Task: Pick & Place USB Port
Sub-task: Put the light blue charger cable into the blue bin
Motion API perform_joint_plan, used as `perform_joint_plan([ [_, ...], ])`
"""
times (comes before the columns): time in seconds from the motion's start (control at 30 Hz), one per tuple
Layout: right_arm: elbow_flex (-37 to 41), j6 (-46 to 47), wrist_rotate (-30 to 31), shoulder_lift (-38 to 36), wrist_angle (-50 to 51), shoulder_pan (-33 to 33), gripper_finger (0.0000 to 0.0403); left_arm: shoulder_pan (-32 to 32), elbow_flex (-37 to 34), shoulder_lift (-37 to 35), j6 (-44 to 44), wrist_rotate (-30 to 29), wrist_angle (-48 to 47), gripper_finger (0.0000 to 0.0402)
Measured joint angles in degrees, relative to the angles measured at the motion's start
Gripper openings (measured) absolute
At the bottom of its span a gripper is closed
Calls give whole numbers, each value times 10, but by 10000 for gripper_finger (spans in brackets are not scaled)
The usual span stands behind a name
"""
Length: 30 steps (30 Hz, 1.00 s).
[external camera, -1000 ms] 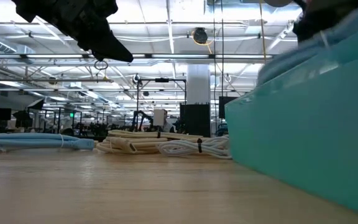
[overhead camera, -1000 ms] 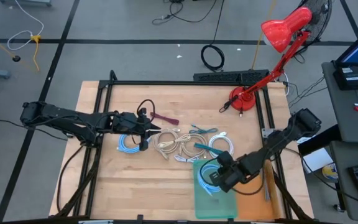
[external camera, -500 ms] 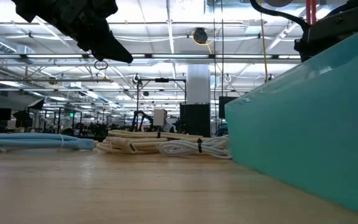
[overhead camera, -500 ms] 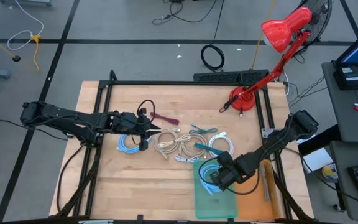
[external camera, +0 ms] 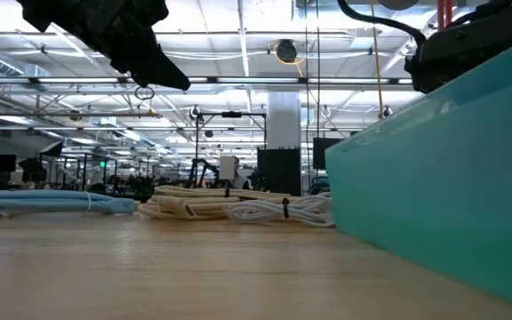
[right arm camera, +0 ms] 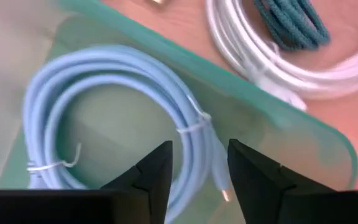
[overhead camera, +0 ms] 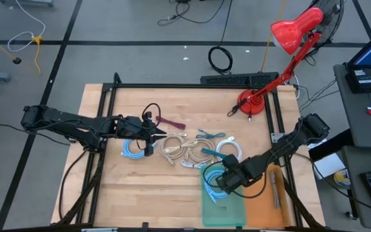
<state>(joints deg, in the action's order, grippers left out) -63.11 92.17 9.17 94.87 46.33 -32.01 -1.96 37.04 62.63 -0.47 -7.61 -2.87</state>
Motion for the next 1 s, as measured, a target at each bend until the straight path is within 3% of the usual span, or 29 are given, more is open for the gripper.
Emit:
perform_joint_plan([
  [0.23, 0, -115, 0, -23, -155, 4, 128, 0, 0, 0, 0, 0, 0, 67],
  [0.43, -1, -238, -36, -39, -306, -3, 78, 0, 0, 0, 2, 0, 0, 67],
  [0.63, 0, -211, -90, -32, -267, -20, 7, 0, 0, 0, 2, 0, -4, 67],
  [0.73, 1, -185, -97, -21, -234, -24, 7, 0, 0, 0, 3, 0, -4, 67],
  [1.0, 1, -187, -174, 34, -278, -21, 1, 0, 0, 0, 4, -1, -4, 67],
])
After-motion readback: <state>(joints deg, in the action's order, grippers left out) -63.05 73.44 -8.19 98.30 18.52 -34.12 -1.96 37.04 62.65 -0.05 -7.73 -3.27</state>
